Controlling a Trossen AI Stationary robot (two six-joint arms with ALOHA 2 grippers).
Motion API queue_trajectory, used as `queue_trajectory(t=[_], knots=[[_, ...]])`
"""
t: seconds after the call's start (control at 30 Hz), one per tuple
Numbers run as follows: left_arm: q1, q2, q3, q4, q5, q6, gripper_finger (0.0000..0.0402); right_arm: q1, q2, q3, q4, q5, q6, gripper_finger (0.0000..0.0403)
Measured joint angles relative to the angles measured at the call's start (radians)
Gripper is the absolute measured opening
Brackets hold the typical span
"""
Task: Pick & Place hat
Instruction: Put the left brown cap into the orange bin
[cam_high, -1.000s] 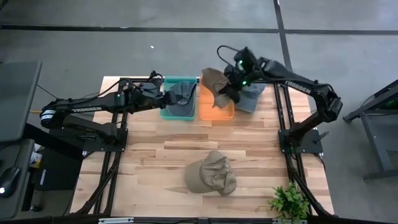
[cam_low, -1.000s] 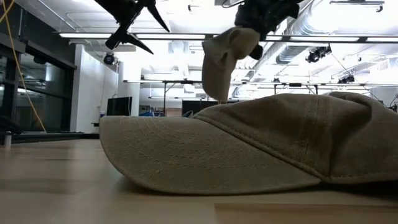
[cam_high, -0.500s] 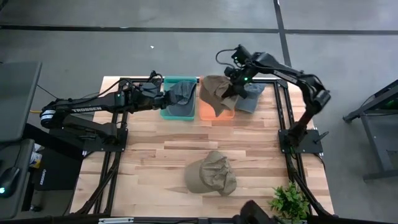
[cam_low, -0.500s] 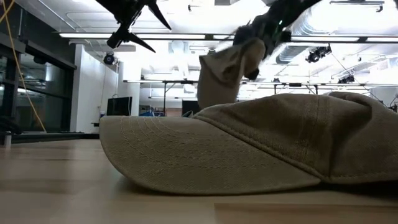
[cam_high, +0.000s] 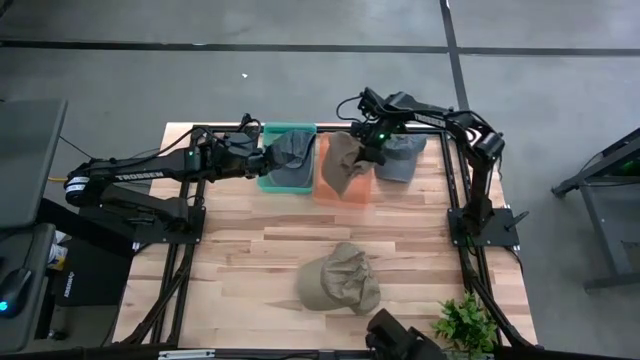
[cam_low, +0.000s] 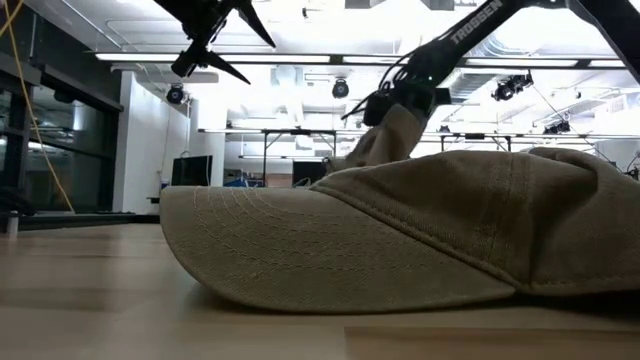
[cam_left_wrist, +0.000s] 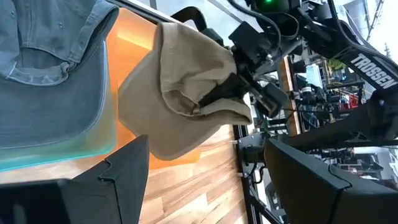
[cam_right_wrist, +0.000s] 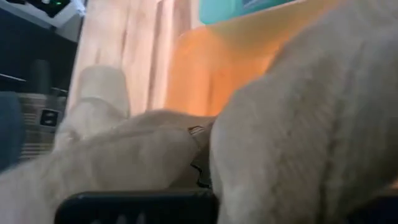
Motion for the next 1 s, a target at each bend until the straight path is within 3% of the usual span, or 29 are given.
queue_trajectory(t=[0.5,0.7,0.83,1.0], knots=[[0.0,0.0,0.0,-0.008,-0.004,0.0,0.0275,-0.002,0.0,0.0,0.126,0.303,-0.029,0.0],[0.0,0.0,0.0,-0.013,-0.012,0.0,0.0275,0.01,0.0,0.0,0.13,0.314,-0.03,0.0004],[0.0,0.0,0.0,-0.023,-0.026,0.0,0.0275,0.039,0.0,0.0,0.134,0.344,-0.042,0.0036],[0.0,0.0,0.0,-0.023,-0.026,0.0,0.0275,0.084,0.0,0.0,0.146,0.488,-0.045,0.0112]])
